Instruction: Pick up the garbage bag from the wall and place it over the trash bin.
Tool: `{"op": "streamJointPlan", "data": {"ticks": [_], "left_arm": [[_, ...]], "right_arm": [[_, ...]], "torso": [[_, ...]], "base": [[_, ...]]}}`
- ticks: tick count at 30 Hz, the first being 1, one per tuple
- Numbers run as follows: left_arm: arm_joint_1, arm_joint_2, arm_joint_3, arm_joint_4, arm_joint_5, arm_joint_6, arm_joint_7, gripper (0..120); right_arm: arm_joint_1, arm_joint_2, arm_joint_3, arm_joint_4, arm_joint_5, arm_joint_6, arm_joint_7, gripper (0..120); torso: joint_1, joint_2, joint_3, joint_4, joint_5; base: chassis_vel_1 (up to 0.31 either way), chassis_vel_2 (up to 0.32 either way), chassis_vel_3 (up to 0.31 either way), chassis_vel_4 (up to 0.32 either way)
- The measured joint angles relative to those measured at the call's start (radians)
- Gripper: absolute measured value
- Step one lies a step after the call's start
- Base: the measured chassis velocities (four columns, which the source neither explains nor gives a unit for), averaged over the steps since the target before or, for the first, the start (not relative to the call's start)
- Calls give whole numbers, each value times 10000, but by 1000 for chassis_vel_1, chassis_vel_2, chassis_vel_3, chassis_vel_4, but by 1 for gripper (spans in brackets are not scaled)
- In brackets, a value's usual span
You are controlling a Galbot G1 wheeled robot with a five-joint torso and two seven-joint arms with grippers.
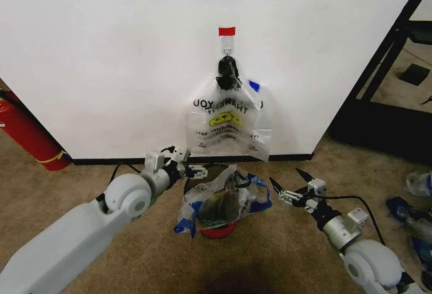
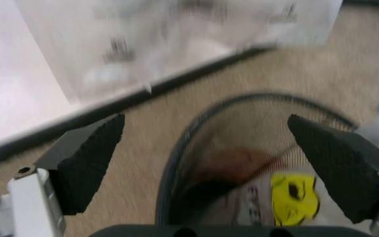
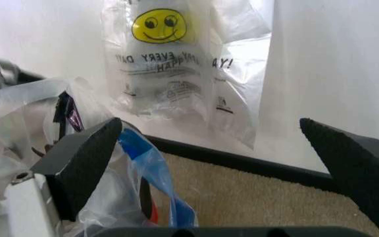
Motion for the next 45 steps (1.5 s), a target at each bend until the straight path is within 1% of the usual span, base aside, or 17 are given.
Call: {"op": "streamJointPlan", "data": {"ticks": [1, 2, 5, 6, 8, 10, 13, 15, 16, 17, 21, 28, 31, 36, 39, 43, 45], "left_arm": [[-50, -54, -11, 98, -94, 225, 58, 98], [-219, -253, -52, 426, -423, 852, 156, 95], [-439, -532, -58, 883, -611, 1247, 187, 94], [-569, -702, -39, 1174, -674, 1330, 193, 90], [-715, -863, 6, 1492, -720, 1370, 193, 82], [-772, -916, 30, 1608, -741, 1372, 191, 80], [-862, -1013, 105, 1814, -814, 1371, 165, 64], [-867, -1016, 132, 1833, -823, 1367, 159, 61], [-867, -1023, 178, 1851, -824, 1359, 145, 52], [-867, -1023, 178, 1851, -824, 1359, 145, 52], [-896, -1144, 314, 1903, -887, 1325, 91, 36], [-803, -1123, 291, 1733, -1093, 1304, -181, 11], [-516, -1066, -45, 1513, -1555, 1297, -802, 3], [391, -1088, -1012, 749, -2325, 1287, -2029, 1], [787, -1145, -1395, 418, -2475, 1282, -2419, 1], [1511, -1624, -2035, -152, -2754, 850, -3564, 1], [1992, -1927, -2338, -560, -2885, 487, -4389, 1]], "right_arm": [[-6, 2, 18, 7, 0, -4, 6, 100], [-12, 50, 74, 22, 14, -30, 36, 100], [-15, 156, 142, 62, 97, -80, 93, 100], [-18, 208, 176, 107, 164, -123, 137, 100], [-40, 237, 218, 197, 253, -188, 187, 100], [-56, 242, 233, 233, 274, -208, 207, 100], [-115, 220, 287, 335, 333, -283, 279, 100], [-118, 209, 290, 343, 339, -302, 306, 100], [-112, 198, 299, 357, 373, -346, 350, 100], [-112, 198, 299, 357, 373, -346, 350, 100], [-54, 185, 277, 356, 338, -387, 385, 100], [-42, 230, 236, 313, 331, -412, 470, 100], [-67, 225, 258, 309, 356, -413, 506, 100], [-118, 256, 321, 308, 435, -430, 570, 100], [-177, 314, 367, 300, 459, -430, 581, 100], [-477, 611, 526, 299, 465, -416, 631, 100], [-535, 725, 526, 317, 456, -413, 680, 100]], "torso": [[0, 0, 0, 0, 0], [0, 0, 0, 1, 0], [-1, 0, 0, -1, 2], [-1, 0, 0, -2, 0], [0, 0, 0, -3, 0], [0, 0, 0, -2, 0], [0, 0, 0, -1, 0], [-1, 0, -1, -1, 0], [-1, 0, -1, 0, 1], [-1, 0, -1, 0, 1], [-1, 0, -1, -1, 0], [0, 0, -1, -1, 0], [0, 0, 0, -2, -1], [-1, 0, -1, 3, -1], [-1, 0, -1, 3, 0], [-1, 0, -1, -9, -1], [-1, 0, -2, -3, 1]], "base": [[0, 0, 0, 0], [0, 0, 0, 0], [0, 0, 0, 0], [0, 0, 0, 0], [0, 0, 0, 0], [0, 0, 0, 0], [0, 0, 0, 0], [0, 0, 0, 0], [0, 0, 0, 0], [0, 0, 0, 0], [0, 0, 0, 0], [0, 0, 0, 0], [0, 0, 0, 0], [0, 0, 0, 0], [0, 0, 0, 0], [0, 0, 0, 0], [0, 0, 0, 0]]}}
